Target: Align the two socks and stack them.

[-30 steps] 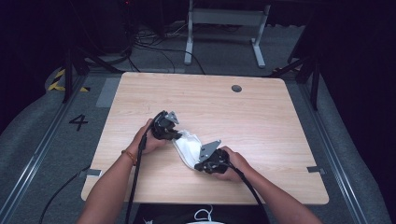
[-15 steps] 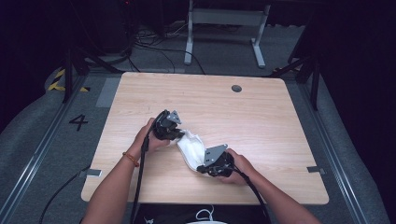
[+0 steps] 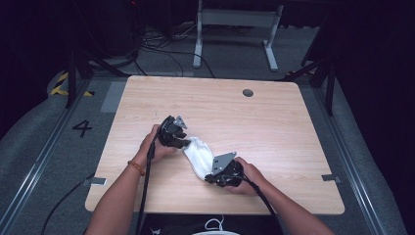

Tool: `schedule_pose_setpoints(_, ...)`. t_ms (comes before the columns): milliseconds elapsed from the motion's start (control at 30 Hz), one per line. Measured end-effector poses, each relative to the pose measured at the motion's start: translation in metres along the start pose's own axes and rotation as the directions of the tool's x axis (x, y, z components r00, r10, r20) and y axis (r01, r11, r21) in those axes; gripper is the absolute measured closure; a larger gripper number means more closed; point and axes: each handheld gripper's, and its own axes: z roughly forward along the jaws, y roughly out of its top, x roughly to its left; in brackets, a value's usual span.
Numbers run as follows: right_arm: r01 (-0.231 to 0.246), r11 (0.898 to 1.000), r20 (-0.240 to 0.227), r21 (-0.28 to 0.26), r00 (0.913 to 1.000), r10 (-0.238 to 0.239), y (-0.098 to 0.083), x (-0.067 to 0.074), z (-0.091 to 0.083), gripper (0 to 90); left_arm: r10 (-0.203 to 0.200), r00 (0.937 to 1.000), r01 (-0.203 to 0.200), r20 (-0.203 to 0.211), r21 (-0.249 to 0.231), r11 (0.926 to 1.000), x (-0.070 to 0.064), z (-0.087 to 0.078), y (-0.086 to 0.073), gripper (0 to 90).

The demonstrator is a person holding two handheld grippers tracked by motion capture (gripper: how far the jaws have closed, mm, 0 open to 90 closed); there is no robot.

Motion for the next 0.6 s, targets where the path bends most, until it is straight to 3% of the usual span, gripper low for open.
schedule_pose_setpoints(100,0.000,1.000,0.003,-0.021,1.0000,0.000,0.001,0.001,-0.004,75.1,-0.009,0.9999,0.008,-0.014,-0.059,0.9982,-0.008,-0.011,0.004,43.0)
schedule_pose_setpoints(167,-0.021,0.998,0.004,-0.052,0.9998,0.022,0.002,0.001,-0.010,66.2,0.007,0.9999,-0.006,0.015,-0.080,0.9968,-0.017,-0.019,0.007,39.1)
schedule_pose_setpoints(267,-0.029,0.994,0.020,-0.103,0.9993,0.031,0.004,0.001,-0.024,57.9,0.060,0.9974,-0.057,0.038,-0.096,0.9937,-0.037,-0.026,0.007,37.7)
schedule_pose_setpoints(300,-0.038,0.991,0.031,-0.125,0.9986,0.042,0.005,0.000,-0.029,57.5,0.087,0.9956,-0.083,0.036,-0.094,0.9921,-0.042,-0.026,0.007,37.6)
schedule_pose_setpoints(400,-0.054,0.983,0.080,-0.173,0.9944,0.068,0.004,-0.005,-0.039,60.9,0.099,0.9933,-0.094,0.060,-0.089,0.9916,-0.054,-0.023,0.007,37.6)
schedule_pose_setpoints(467,-0.079,0.979,0.100,-0.189,0.9900,0.099,0.001,-0.010,-0.042,66.7,0.121,0.9913,-0.118,0.050,-0.073,0.9903,-0.060,-0.019,0.007,37.7)
schedule_pose_setpoints(533,-0.092,0.979,0.126,-0.181,0.9852,0.116,-0.003,-0.014,-0.039,71.3,0.122,0.9903,-0.119,0.066,-0.051,0.9916,-0.063,-0.012,0.006,37.9)
schedule_pose_setpoints(600,-0.099,0.983,0.118,-0.156,0.9860,0.118,-0.006,-0.017,-0.033,72.8,0.142,0.9881,-0.141,0.058,-0.028,0.9896,-0.064,-0.005,0.005,38.1)
